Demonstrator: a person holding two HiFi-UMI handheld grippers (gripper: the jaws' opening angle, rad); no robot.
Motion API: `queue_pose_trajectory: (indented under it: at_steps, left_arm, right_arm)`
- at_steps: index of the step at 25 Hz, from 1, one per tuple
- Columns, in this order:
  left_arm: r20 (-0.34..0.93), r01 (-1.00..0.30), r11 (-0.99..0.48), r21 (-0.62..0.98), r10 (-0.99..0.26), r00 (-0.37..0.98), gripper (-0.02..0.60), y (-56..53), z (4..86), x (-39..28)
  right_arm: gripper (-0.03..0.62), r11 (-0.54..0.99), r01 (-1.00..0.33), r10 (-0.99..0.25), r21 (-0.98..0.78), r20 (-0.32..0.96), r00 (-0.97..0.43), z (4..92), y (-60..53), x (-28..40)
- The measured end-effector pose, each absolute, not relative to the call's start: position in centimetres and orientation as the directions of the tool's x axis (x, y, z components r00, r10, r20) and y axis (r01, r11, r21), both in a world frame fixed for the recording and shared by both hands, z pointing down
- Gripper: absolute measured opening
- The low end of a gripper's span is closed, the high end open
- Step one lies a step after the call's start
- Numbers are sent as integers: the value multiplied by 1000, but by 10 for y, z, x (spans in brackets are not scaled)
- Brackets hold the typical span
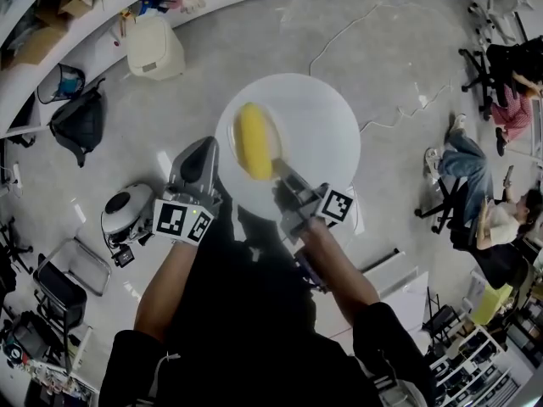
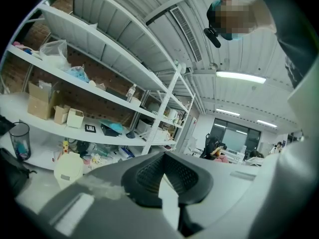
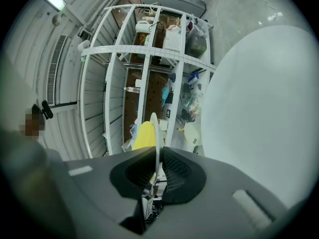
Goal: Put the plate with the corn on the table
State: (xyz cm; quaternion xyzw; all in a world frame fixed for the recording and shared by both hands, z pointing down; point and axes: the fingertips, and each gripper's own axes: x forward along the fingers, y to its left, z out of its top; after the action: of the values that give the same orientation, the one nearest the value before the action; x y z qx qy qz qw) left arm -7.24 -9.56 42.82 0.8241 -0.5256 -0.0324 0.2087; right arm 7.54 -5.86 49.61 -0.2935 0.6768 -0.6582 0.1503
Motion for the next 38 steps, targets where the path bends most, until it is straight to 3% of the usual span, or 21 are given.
queue_pose_trajectory:
  at_steps: [38]
  left_arm:
    - [182,-851,-342,399,-880,439,3,-105,513,-80]
  right_arm:
    - [40,-57,-266,-610,-962,245,-754,639,-74,73]
